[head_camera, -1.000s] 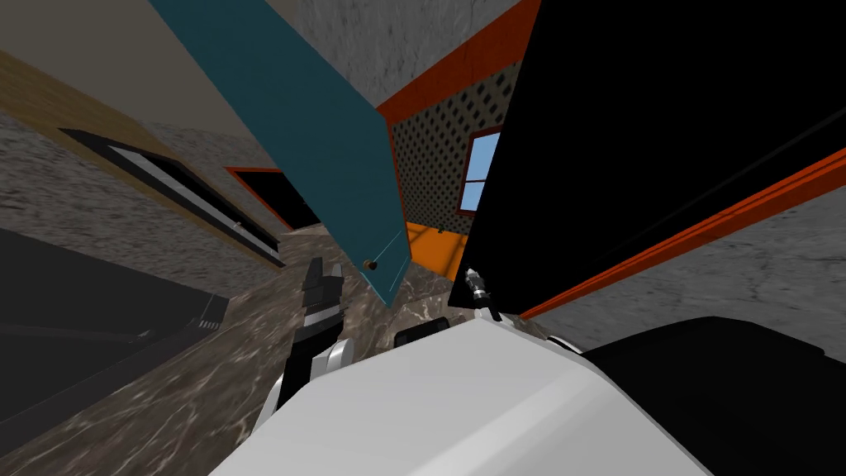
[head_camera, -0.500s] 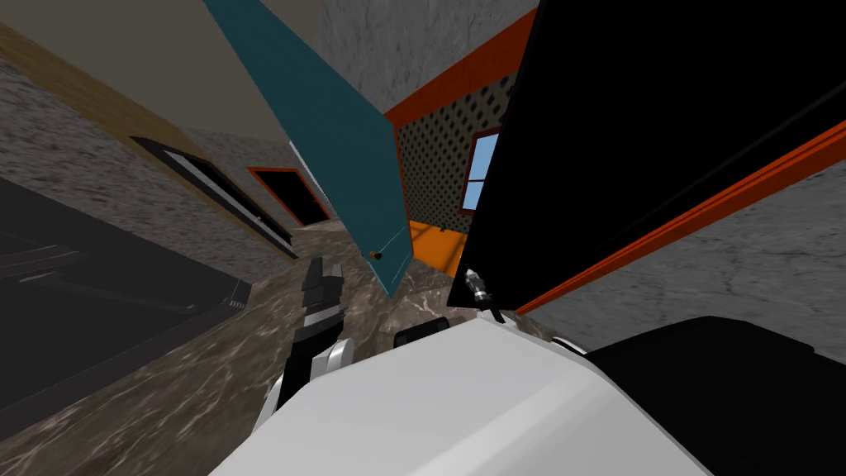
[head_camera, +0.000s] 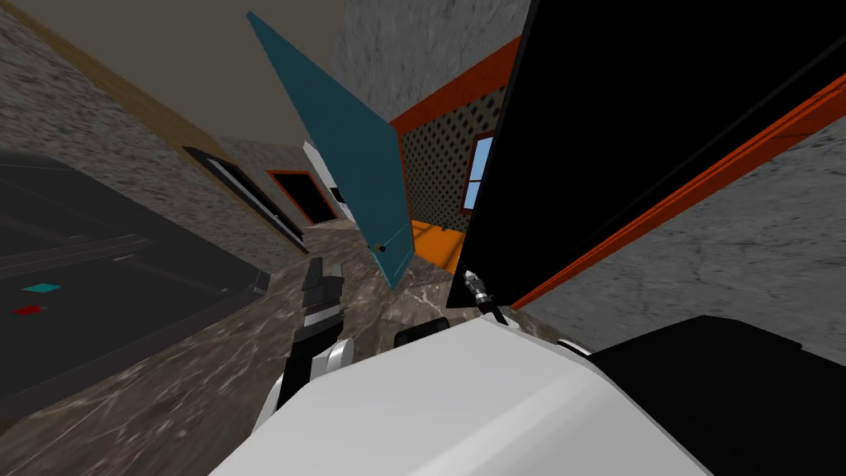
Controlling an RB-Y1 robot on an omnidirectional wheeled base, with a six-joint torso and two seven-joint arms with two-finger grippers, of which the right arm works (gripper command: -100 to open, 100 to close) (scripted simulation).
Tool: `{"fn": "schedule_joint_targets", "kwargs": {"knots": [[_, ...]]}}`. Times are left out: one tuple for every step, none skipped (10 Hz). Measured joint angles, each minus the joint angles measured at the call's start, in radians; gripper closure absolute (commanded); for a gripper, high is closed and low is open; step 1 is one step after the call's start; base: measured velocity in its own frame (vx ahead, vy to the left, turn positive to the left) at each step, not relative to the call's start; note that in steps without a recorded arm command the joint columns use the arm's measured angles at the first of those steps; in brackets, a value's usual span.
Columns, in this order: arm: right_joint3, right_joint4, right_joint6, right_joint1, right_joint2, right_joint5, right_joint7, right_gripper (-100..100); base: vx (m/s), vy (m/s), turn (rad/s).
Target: Pull the door open
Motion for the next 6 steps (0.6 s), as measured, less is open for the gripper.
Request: {"fn": "schedule_joint_targets", "kwargs": {"knots": [[0.007,-0.003,-0.006,0.008,-0.01,0.004,-0.008,100,-0.228,-0.028,0.109],[0.014,-0.002,-0.016,0.011,-0.018,0.008,-0.018,100,-0.244,-0.055,0.115],[0.026,-0.004,-0.026,0.017,-0.028,0.014,-0.031,100,-0.221,-0.045,0.127],[0.041,0.008,-0.044,0.018,-0.036,0.023,-0.049,100,-0.206,-0.032,0.101],[0.053,0.008,-0.056,0.026,-0.045,0.03,-0.062,100,-0.196,-0.036,0.094],[0.063,-0.002,-0.062,0.038,-0.056,0.035,-0.072,100,-0.177,-0.039,0.073]]}}
